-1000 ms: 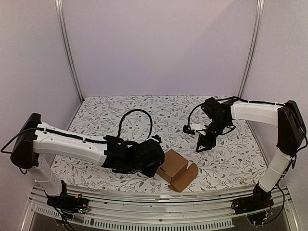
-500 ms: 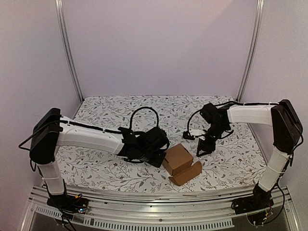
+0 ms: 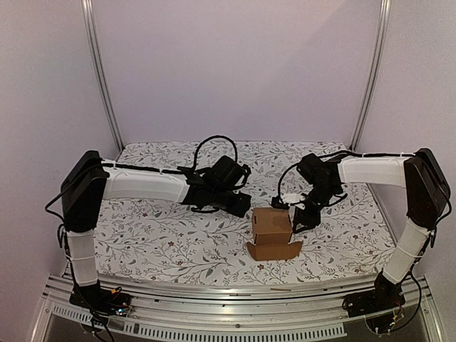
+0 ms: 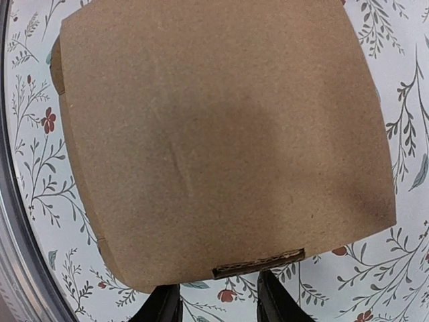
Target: Fold the paper box
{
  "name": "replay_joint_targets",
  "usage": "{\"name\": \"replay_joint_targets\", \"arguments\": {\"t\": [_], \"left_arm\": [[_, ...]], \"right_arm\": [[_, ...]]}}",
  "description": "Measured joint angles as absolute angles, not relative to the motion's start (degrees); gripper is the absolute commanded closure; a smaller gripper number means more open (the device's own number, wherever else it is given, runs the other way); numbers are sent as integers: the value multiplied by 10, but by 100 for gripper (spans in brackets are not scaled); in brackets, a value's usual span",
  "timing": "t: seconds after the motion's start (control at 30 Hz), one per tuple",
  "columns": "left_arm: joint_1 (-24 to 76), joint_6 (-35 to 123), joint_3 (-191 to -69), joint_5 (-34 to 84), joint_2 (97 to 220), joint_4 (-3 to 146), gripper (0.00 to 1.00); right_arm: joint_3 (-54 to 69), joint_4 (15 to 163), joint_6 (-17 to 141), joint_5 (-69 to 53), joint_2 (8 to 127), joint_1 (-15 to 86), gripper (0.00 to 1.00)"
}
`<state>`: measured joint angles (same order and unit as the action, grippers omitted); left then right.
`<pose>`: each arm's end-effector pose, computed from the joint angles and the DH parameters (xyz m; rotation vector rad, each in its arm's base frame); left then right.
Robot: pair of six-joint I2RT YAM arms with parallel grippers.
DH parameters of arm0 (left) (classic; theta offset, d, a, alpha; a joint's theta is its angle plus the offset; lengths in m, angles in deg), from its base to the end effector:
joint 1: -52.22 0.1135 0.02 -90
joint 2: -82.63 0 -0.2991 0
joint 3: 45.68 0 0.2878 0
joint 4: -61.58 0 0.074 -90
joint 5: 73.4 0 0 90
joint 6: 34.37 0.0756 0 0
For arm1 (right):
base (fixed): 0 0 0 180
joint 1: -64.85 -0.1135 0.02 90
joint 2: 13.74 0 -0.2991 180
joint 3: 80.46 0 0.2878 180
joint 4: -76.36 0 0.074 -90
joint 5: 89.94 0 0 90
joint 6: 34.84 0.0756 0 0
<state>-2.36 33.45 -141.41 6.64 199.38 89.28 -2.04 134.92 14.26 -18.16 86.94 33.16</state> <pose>0.3127 -0.4172 0.1658 0.6047 2.3688 -0.4045 0.2982 0.2119 0.1545 -1.7612 2.3344 0.4485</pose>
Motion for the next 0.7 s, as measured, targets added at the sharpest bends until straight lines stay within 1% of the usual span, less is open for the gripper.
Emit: {"name": "replay_joint_targets", "arguments": {"t": [0.13,0.2,0.33,0.43,0.57,0.6,0.63,0.67,0.7], "left_arm": [[-44,321,-1312,30,1895,893,37],[-57,305,-1248,5,1828,893,37],[-98,276,-1176,-40,1754,893,37],[-141,248,-1131,-71,1720,896,37],[-184,209,-1090,-95,1702,900,37],[-191,199,-1081,-99,1700,901,36],[-196,188,-1073,-99,1699,900,34],[-199,180,-1065,-100,1699,897,32],[-201,172,-1055,-100,1697,890,31]], "right_arm": [[-33,1352,131,-182,869,307,62],[-44,1358,126,-185,868,281,62],[-44,1379,124,-196,866,222,61],[-28,1403,124,-224,853,199,60],[-8,1429,106,-241,822,200,56],[-7,1434,100,-241,813,200,53],[-7,1442,91,-239,799,201,47],[-7,1448,83,-235,787,202,35],[-7,1453,74,-229,773,202,28]]}}
